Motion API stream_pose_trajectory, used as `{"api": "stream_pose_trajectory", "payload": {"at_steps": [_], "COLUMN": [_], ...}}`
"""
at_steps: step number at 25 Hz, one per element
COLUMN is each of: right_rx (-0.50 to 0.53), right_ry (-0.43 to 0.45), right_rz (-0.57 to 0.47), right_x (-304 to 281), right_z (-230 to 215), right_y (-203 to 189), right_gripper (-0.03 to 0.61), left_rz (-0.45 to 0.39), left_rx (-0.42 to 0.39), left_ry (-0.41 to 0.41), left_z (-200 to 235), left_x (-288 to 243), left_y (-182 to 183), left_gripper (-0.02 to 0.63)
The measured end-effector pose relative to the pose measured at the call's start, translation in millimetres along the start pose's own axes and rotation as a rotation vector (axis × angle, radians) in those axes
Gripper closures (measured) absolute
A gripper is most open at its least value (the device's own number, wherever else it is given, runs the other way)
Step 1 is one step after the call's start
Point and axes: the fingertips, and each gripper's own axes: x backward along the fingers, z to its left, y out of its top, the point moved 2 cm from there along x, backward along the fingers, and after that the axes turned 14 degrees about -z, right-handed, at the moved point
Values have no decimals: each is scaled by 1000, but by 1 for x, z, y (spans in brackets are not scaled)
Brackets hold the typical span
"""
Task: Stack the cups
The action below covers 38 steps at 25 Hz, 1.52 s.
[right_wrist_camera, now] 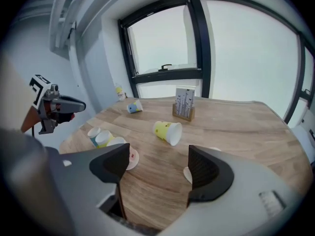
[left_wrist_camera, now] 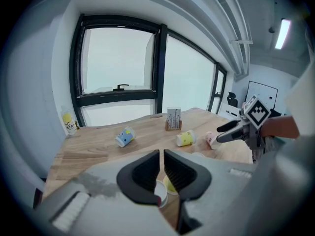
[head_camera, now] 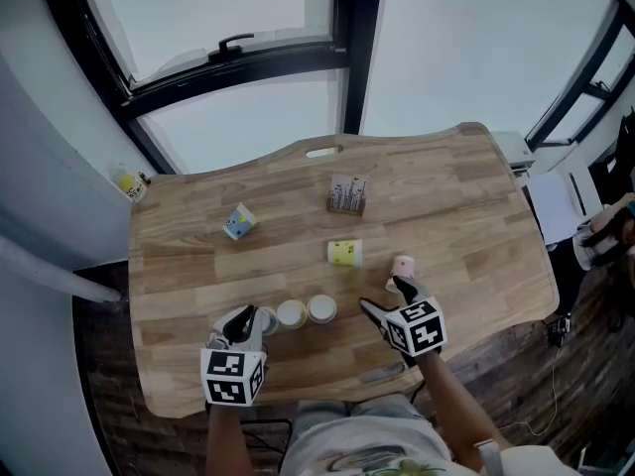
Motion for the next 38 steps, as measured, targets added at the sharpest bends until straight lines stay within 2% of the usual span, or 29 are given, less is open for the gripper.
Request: {"api": "stream_pose_trajectory", "payload": {"at_steps": [2,5,17,27,35,38], "right_rx": [-26,-58,-171,-272,-434,-487], "right_ry": [-15,-33,-35,-68,-100,-92], "right_rz": [11,25,117,180,248,239], "right_x": [3,6,2,-12,-27,-30], "right_z": [-14,-32,-82,-113,-123,-121], "right_y": [-1,-1,-11,-30,-53,-57], "right_gripper": [202,202,199,199,203,236], "left_rz": [1,13,111,155,196,198], "left_rx": [-13,-39,-163,-170,-191,-202], "left_ry": [7,10,29,98,120,121], "left_z": [0,-1,0,11,12,20], "left_x": [-3,-8,-36,-48,-48,-49], "left_y": [6,15,41,48,46,48], "left_gripper": [577,504,367,365,365,365]}}
